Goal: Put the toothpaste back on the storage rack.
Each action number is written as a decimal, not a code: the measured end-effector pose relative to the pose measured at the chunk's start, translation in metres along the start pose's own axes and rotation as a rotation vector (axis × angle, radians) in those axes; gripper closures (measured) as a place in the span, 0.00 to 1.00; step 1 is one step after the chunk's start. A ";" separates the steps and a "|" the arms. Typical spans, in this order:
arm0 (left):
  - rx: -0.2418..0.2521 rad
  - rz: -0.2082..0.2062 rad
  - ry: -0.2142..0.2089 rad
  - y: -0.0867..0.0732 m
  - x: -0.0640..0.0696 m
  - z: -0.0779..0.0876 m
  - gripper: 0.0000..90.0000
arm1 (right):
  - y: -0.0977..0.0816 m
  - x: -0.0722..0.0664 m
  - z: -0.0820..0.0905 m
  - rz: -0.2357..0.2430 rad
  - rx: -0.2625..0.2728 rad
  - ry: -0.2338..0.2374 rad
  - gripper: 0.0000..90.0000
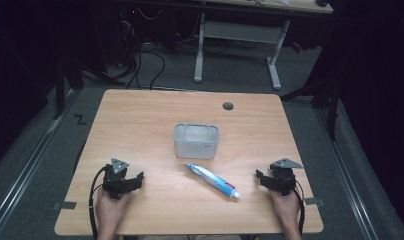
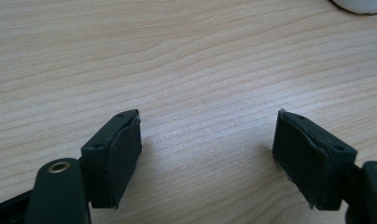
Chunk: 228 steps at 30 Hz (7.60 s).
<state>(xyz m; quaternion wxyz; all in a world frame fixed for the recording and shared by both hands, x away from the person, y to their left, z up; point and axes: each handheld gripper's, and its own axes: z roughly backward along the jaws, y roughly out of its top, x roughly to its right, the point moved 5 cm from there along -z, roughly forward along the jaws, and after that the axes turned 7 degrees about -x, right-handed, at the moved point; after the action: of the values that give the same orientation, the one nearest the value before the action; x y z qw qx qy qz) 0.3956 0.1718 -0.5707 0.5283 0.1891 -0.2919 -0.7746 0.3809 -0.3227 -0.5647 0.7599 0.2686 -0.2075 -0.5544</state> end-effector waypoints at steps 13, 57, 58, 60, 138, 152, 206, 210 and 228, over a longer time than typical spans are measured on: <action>0.000 0.002 0.001 0.000 0.000 0.000 0.27 | 0.000 -0.001 0.000 0.002 0.001 -0.002 0.39; 0.000 0.006 -0.008 0.000 -0.001 0.000 0.27 | 0.008 -0.025 0.025 0.060 0.021 0.110 0.54; 0.000 0.007 -0.008 0.000 -0.001 0.000 0.27 | 0.008 -0.028 0.026 0.073 0.024 0.120 0.54; 0.000 0.007 -0.009 0.000 -0.001 0.000 0.27 | 0.009 -0.032 0.027 0.093 0.024 0.128 0.53; -0.002 -0.001 -0.004 0.000 0.000 0.000 0.27 | 0.076 -0.179 -0.024 0.511 -0.280 0.251 0.66; 0.000 0.001 -0.004 0.000 0.000 0.000 0.27 | 0.079 -0.182 -0.030 0.528 -0.371 0.229 0.69; -0.002 -0.001 -0.004 0.000 0.000 0.000 0.27 | 0.101 -0.150 0.029 0.376 -0.084 0.403 0.75; -0.002 -0.001 -0.004 0.000 0.000 0.000 0.27 | 0.103 -0.148 0.035 0.356 -0.058 0.432 0.75; -0.001 -0.001 -0.004 0.000 -0.001 0.000 0.27 | 0.113 -0.144 0.050 0.339 0.035 0.430 0.75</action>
<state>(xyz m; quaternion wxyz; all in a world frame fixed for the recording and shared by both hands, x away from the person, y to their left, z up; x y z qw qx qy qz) 0.3959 0.1723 -0.5706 0.5275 0.1875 -0.2925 -0.7753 0.3894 -0.1676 -0.4565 0.8636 0.3545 -0.0928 -0.3461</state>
